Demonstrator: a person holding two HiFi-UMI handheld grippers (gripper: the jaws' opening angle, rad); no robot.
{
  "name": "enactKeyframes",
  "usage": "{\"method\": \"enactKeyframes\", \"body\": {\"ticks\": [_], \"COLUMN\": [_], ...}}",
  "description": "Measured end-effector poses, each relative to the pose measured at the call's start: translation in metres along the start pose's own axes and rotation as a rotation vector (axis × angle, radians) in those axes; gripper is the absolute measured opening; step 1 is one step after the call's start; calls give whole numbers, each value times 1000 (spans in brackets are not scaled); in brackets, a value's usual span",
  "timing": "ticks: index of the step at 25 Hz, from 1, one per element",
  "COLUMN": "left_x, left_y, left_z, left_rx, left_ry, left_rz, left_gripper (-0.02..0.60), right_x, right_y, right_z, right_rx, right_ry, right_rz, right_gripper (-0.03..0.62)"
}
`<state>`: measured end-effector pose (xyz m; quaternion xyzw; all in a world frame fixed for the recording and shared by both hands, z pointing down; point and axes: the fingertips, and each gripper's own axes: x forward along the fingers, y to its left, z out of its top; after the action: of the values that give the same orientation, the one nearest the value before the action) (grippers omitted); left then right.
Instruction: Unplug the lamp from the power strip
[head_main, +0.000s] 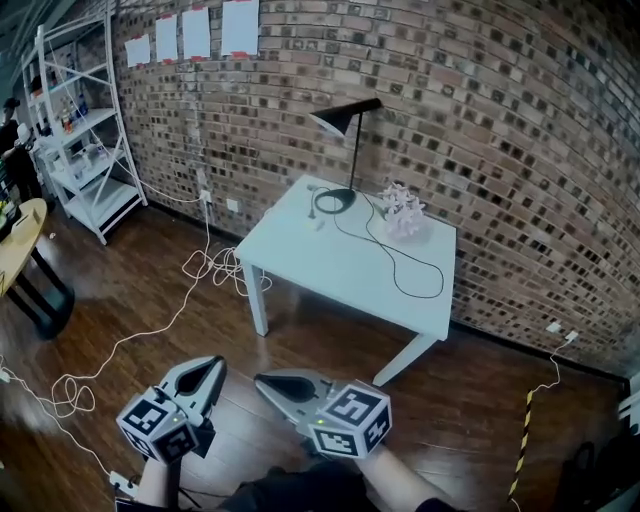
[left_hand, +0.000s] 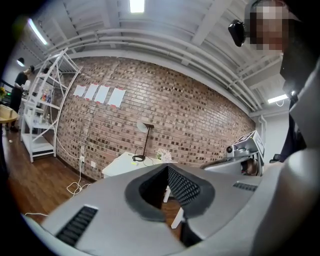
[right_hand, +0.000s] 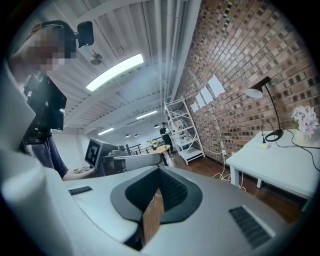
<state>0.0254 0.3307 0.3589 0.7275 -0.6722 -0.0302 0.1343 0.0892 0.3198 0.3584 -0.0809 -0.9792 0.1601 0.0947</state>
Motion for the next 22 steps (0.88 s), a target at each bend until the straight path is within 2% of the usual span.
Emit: {"method": "enactKeyframes", "body": {"ticks": [7, 22], "left_x": [54, 134], "left_y": [-5, -5], "left_z": [11, 25], "left_rx": [10, 59], "left_ry": [30, 85], "left_rz": [-13, 54], "left_gripper": [-2, -2], "right_x": [-13, -23], "right_y": [-51, -130], "right_z": [16, 33], "right_rx": [35, 70], "right_ry": [-31, -22], "right_rz": [-2, 61], "right_gripper": [-9, -9]}}
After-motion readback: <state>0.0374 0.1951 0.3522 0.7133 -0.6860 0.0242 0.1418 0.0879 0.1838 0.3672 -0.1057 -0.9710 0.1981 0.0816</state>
